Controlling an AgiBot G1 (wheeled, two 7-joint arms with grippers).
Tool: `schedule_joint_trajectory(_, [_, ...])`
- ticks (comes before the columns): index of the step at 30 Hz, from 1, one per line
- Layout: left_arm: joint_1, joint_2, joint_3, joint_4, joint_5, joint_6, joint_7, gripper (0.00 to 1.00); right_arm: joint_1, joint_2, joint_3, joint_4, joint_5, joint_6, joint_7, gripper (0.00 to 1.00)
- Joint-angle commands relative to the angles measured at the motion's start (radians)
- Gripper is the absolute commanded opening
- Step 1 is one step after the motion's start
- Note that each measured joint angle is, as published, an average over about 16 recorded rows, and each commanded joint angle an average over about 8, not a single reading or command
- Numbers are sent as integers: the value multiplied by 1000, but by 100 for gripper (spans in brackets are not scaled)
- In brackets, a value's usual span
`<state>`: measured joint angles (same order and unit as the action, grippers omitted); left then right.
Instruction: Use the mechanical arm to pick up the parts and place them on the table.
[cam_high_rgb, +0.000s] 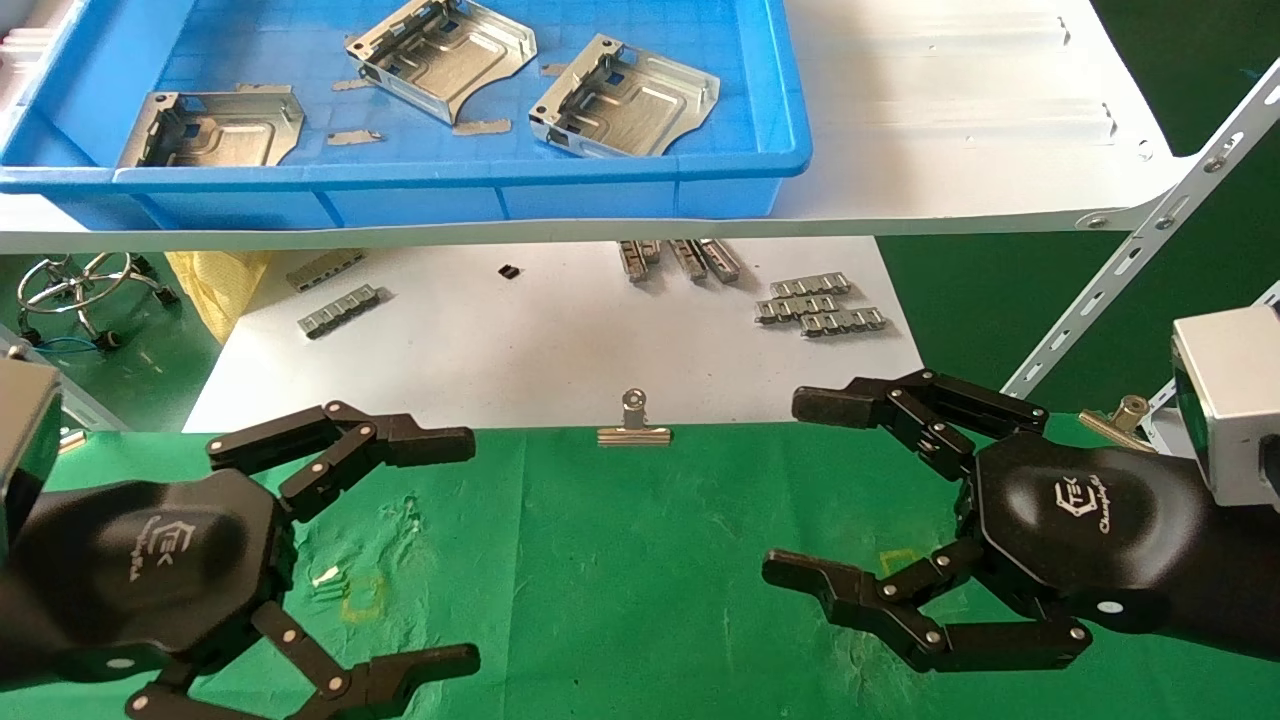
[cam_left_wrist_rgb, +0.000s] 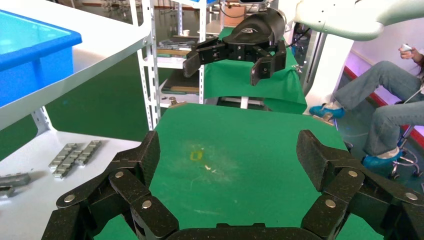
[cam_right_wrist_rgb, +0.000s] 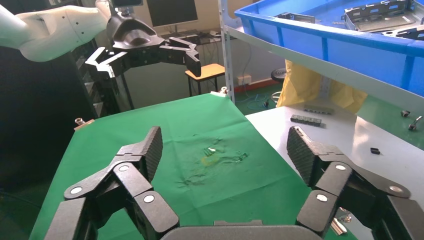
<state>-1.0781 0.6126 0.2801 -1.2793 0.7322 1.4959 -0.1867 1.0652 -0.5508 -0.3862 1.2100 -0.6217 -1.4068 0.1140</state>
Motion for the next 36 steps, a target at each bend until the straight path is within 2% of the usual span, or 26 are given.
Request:
schedule_joint_trajectory(1, [0,0,0,0,0,0,0,100,0,0,0,0,0,0,0,0])
schedule_joint_trajectory(31, [0,0,-1,-1,-1,-1,0,100,0,0,0,0,0,0,0,0])
schedule_joint_trajectory(36, [-36,5,-3,1,1,-6,-9,100,0,0,0,0,0,0,0,0])
